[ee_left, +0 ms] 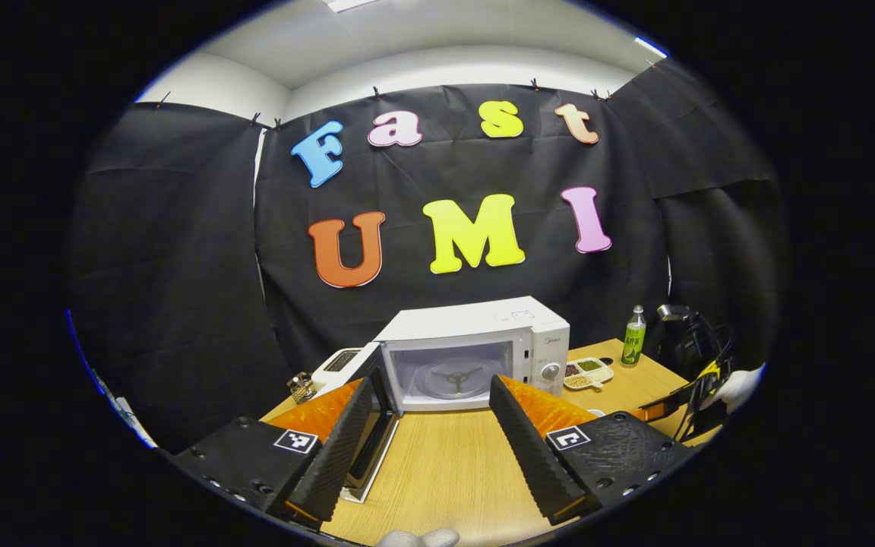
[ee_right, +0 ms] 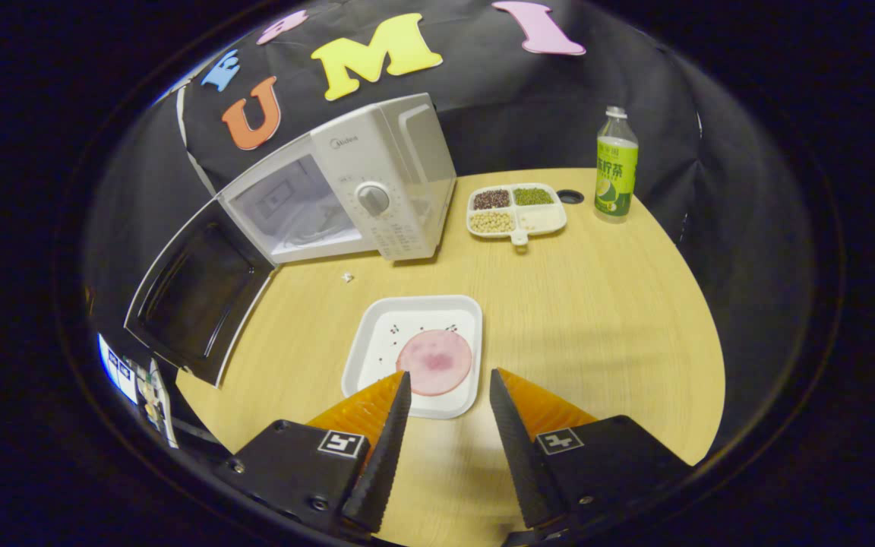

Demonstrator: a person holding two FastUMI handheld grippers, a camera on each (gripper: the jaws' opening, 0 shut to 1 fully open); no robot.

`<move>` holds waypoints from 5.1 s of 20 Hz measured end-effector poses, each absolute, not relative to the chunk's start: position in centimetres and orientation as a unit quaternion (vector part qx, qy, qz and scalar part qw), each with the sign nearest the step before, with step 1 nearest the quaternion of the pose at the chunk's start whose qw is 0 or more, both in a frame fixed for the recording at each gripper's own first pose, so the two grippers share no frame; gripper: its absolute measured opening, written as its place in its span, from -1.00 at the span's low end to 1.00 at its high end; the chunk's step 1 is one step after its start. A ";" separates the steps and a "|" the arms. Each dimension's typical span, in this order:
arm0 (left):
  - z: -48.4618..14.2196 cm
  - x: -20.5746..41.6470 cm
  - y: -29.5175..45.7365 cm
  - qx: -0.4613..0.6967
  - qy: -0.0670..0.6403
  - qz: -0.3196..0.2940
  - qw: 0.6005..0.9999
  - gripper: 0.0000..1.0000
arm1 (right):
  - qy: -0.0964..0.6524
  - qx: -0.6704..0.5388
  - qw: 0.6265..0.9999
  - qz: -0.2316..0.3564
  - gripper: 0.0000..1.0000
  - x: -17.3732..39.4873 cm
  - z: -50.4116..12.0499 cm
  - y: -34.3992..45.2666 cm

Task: Open the microwave oven with the left hand, put the food in, and close the microwave oven.

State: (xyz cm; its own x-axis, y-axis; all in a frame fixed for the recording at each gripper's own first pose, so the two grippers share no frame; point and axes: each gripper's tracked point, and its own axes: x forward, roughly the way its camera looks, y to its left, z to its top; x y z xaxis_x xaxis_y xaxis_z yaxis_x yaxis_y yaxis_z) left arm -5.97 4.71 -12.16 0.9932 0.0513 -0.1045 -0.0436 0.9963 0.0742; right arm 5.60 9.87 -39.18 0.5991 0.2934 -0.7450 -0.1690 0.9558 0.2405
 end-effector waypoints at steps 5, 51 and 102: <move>-10.6 -5.6 3.5 0.044 0.043 0.024 0.998 0.87 | 0.482 0.085 0.860 0.142 -0.03 7.4 -43.3 10.2; -14.8 -7.2 9.5 0.047 0.106 0.063 0.991 0.87 | 0.387 0.477 0.781 0.111 -1.00 9.9 -33.6 24.6; -20.5 -8.4 20.0 0.031 0.127 0.070 0.989 0.87 | 0.077 0.406 0.910 0.015 0.88 24.9 -30.0 37.6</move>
